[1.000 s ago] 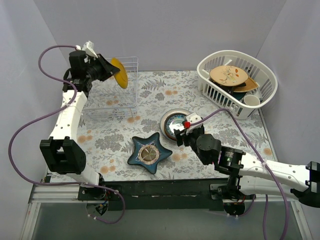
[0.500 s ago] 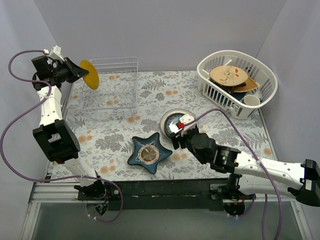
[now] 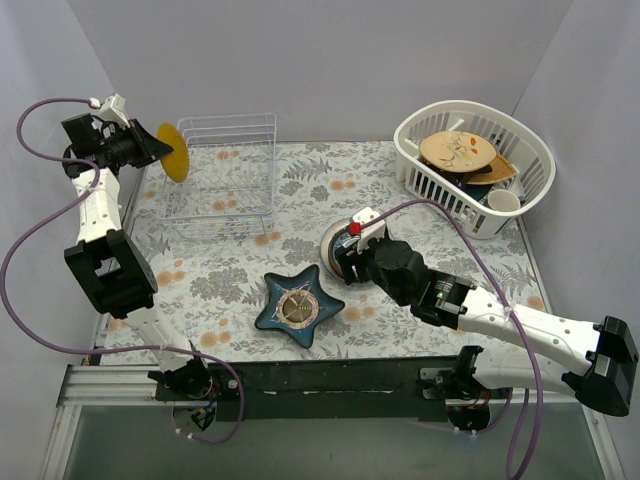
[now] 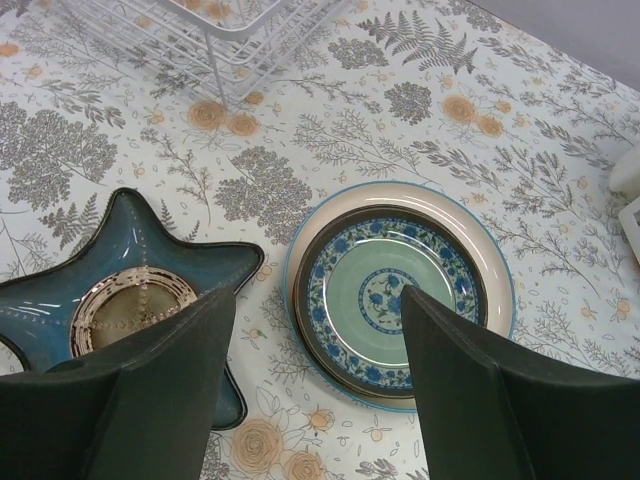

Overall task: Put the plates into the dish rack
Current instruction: Insert the plate into the dish rack.

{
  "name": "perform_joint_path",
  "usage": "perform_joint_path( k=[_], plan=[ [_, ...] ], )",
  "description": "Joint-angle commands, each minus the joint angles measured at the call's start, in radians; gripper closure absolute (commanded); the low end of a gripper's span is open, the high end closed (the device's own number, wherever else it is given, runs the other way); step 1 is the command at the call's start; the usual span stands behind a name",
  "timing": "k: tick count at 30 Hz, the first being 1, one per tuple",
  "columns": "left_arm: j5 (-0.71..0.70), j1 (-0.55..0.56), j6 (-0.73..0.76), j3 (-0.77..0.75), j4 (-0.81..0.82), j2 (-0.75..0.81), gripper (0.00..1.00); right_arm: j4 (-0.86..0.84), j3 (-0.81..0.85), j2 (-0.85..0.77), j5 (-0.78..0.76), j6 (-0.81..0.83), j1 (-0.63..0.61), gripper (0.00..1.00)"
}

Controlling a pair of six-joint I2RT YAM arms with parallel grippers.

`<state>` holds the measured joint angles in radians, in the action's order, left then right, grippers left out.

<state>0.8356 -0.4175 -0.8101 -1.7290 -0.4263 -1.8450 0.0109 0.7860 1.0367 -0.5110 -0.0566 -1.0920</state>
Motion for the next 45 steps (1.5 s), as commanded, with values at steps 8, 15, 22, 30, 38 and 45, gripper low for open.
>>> perform_joint_path(
  k=[8, 15, 22, 30, 38, 45],
  plan=[
    [-0.062, -0.069, 0.080, 0.074, 0.035, 0.032, 1.00, 0.024, 0.151, 0.108, 0.104, 0.029, 0.044, 0.25],
    [-0.055, -0.069, 0.068, 0.169, 0.096, 0.049, 1.00, 0.027, 0.141, 0.111, 0.121, 0.024, 0.058, 0.25],
    [-0.046, -0.069, 0.068, 0.194, 0.107, 0.052, 1.00, 0.026, 0.131, 0.108, 0.140, 0.014, 0.073, 0.25],
    [0.002, -0.069, 0.060, 0.236, 0.149, 0.043, 1.00, 0.027, 0.130, 0.108, 0.147, 0.012, 0.078, 0.25],
    [0.000, -0.067, 0.060, 0.293, 0.182, 0.035, 1.00, 0.032, 0.139, 0.115, 0.164, 0.014, 0.087, 0.25],
    [-0.006, -0.058, 0.057, 0.295, 0.190, 0.006, 1.00, 0.034, 0.148, 0.125, 0.169, 0.012, 0.090, 0.25]
  ],
)
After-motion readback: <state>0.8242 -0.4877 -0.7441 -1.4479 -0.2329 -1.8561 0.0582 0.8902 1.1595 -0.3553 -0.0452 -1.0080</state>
